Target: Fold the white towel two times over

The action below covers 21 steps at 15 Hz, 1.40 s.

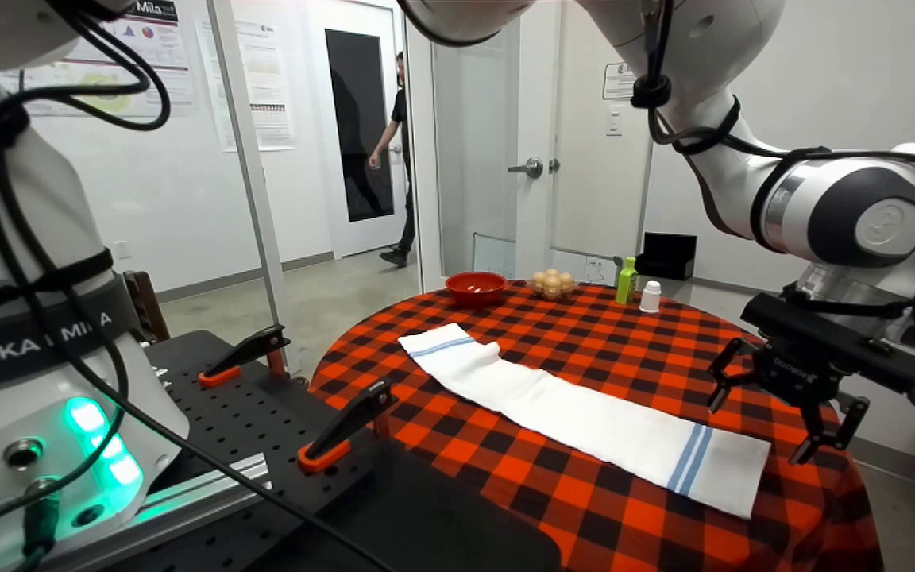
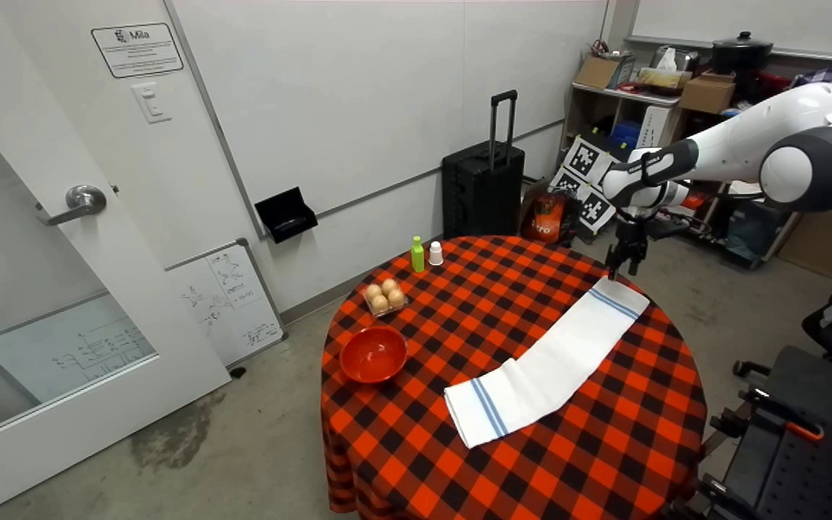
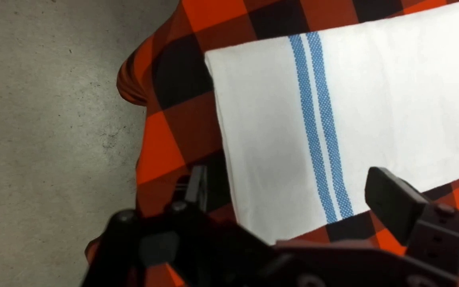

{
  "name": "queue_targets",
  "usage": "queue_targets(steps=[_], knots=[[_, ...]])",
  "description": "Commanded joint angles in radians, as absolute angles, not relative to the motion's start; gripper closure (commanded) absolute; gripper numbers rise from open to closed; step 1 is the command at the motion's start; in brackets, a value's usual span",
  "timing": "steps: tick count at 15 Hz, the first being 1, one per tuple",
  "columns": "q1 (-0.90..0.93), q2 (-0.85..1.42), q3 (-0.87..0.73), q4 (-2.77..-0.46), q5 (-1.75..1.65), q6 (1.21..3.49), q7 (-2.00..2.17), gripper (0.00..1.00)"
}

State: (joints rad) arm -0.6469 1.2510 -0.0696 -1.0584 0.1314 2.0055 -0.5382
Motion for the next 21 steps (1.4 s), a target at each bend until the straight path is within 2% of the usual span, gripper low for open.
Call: queue_targets(steps=[1, 18, 19, 20, 21], knots=[[-0.662, 1.317, -0.052, -0.971, 0.123, 1.984, -0.521, 0.00], [-0.657, 1.398, -0.052, -0.900, 0.144, 1.987, -0.538, 0.00], [-0.657, 1.403, -0.052, -0.897, 0.143, 1.985, -0.539, 0.05], [-0.657, 1.404, -0.052, -0.897, 0.143, 1.985, -0.542, 0.26], [-0.657, 1.405, -0.052, -0.898, 0.143, 1.984, -0.544, 0.29]])
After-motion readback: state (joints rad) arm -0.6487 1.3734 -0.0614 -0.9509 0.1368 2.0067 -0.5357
